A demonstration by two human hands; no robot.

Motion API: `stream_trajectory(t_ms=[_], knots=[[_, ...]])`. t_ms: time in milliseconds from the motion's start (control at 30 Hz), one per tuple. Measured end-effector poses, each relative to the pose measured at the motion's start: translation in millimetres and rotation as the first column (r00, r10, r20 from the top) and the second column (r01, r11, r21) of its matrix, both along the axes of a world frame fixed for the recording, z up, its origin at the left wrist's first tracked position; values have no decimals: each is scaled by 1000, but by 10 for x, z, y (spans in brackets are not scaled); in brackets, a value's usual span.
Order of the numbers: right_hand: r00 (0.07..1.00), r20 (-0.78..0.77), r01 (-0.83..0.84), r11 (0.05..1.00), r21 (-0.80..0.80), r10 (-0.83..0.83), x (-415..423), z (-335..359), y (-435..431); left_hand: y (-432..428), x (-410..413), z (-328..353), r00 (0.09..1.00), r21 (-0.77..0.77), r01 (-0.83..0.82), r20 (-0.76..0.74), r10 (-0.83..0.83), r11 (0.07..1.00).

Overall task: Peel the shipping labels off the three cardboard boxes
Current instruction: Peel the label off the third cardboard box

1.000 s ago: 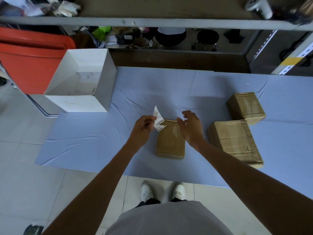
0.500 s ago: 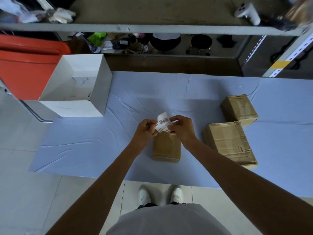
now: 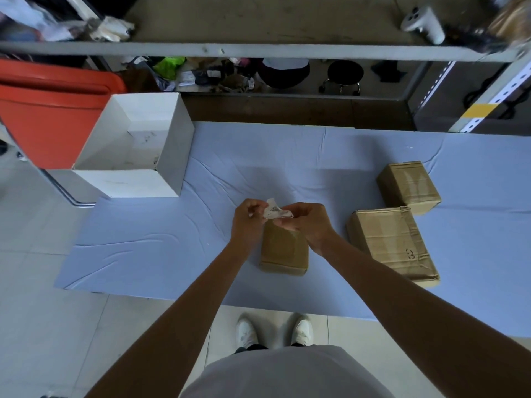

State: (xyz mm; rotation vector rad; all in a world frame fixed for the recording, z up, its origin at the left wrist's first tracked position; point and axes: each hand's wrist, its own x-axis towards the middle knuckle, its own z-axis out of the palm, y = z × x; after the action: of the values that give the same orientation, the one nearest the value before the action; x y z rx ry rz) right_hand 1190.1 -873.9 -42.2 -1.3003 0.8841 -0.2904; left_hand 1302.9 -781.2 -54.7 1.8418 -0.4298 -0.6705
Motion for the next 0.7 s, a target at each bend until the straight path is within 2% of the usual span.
stream_trajectory(t_ms=[133, 267, 500, 700], knots=[[998, -7, 65, 998, -21, -66, 40, -4, 31, -12, -35, 68, 1000, -53, 29, 13, -29, 998], [993, -22, 112, 991, -79, -114, 57, 4, 35, -6, -51, 84, 997, -32, 33, 68, -31, 999], [981, 27, 192, 981, 11, -192, 43, 62, 71, 35, -70, 75, 988, 8, 118, 101, -118, 993], [987, -37, 152, 984, -97, -156, 63, 48, 87, 81, -28, 122, 971, 24, 200, 128, -202, 979]])
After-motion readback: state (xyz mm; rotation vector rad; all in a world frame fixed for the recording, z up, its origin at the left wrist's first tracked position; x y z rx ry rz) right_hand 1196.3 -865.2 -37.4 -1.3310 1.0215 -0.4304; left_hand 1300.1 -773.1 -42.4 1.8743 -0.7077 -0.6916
